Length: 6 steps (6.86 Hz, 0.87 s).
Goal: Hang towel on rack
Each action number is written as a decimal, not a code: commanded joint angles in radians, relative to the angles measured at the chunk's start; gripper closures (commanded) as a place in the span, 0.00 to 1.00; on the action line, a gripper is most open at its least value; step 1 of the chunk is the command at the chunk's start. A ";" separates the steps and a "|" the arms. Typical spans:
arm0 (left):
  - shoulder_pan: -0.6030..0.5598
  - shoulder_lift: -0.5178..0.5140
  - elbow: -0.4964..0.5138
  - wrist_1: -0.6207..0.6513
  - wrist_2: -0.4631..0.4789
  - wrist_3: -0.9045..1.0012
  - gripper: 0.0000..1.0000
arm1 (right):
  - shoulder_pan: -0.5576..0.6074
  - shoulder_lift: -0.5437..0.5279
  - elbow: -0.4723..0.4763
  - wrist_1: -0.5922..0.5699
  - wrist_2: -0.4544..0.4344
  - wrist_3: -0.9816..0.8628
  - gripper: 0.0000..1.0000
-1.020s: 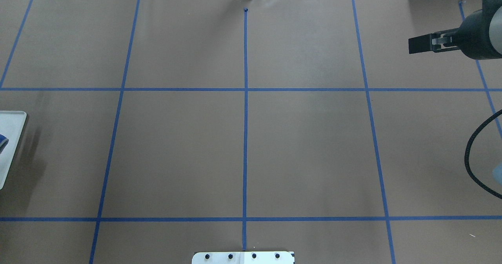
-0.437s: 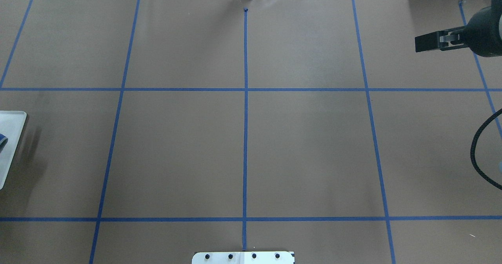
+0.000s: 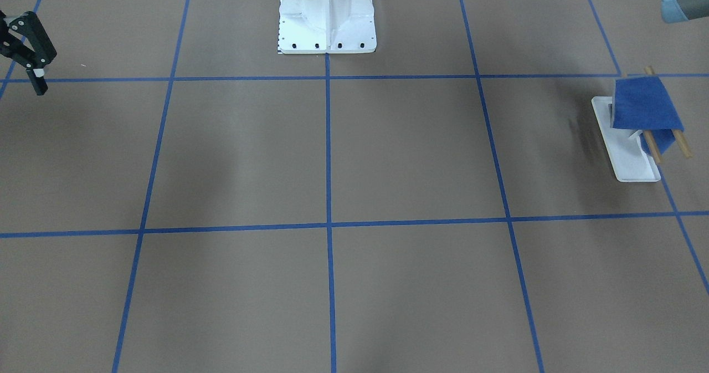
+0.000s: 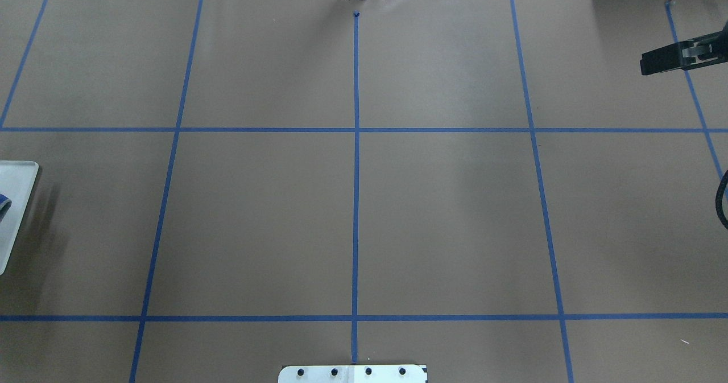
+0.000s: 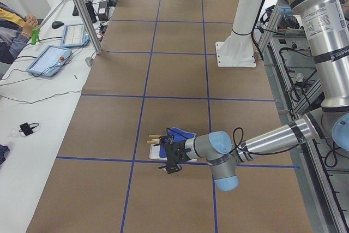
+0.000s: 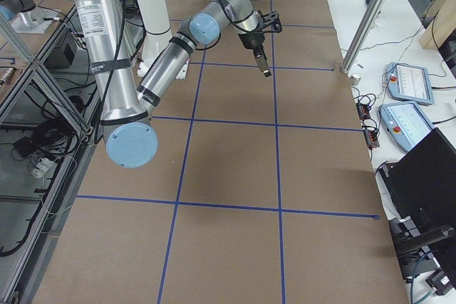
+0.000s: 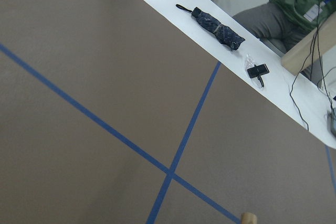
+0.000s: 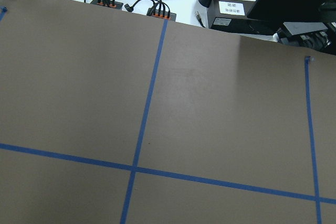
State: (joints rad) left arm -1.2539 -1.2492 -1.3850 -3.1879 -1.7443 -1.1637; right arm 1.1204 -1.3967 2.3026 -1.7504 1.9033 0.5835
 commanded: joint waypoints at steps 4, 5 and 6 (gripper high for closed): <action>-0.410 -0.313 -0.009 0.787 -0.433 0.837 0.02 | 0.317 -0.002 -0.346 0.009 0.298 -0.480 0.00; -0.409 -0.361 -0.026 0.957 -0.440 0.952 0.02 | 0.344 -0.007 -0.400 0.009 0.340 -0.570 0.00; -0.409 -0.416 -0.054 1.161 -0.492 1.016 0.02 | 0.364 -0.011 -0.455 0.009 0.370 -0.652 0.00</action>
State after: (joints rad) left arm -1.6538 -1.5967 -1.4116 -2.2681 -2.1827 -0.2599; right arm 1.4542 -1.4031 1.9175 -1.7411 2.2294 0.0358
